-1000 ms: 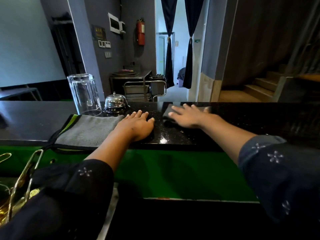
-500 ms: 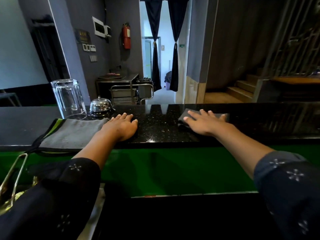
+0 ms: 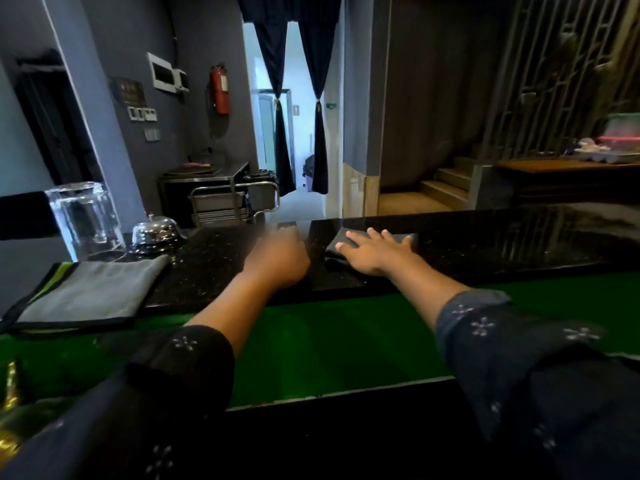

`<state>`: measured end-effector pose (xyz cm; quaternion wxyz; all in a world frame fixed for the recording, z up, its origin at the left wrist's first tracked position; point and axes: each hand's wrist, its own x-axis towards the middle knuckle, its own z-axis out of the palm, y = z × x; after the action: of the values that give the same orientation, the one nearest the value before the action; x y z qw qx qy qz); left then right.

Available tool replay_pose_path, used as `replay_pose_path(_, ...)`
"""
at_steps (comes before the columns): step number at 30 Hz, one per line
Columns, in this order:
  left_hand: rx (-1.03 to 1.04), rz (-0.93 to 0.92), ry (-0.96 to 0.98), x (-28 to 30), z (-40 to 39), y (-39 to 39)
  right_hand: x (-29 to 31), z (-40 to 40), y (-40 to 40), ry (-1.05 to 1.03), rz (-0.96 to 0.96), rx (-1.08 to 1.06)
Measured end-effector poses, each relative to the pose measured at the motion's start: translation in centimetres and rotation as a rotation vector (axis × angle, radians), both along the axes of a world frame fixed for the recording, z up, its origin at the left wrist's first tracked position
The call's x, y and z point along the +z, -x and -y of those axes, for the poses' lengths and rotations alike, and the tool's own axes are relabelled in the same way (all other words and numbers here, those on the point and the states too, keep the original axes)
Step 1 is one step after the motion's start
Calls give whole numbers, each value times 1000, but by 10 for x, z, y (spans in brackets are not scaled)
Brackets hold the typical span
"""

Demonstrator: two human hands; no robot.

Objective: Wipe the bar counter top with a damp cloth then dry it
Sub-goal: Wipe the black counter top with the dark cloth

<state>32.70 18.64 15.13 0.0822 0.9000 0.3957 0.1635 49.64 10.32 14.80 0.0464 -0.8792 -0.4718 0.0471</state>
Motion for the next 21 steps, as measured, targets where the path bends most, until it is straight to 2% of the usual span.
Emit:
replay_pose_path(5,58,-190,78,-16,-15,-25,-5,21,-1,-2,-10,69)
replay_pose_path(10,84,-225,67,-26,-23,-31,-9,38,-20,7,-13,159)
replay_pose_path(17,98,-213,90,-21,-19,-32,0,-65,-34,38,-13,66)
replay_pose_path(21,126,-224,75,-22,-19,-33,1,-112,-7,56,15,184)
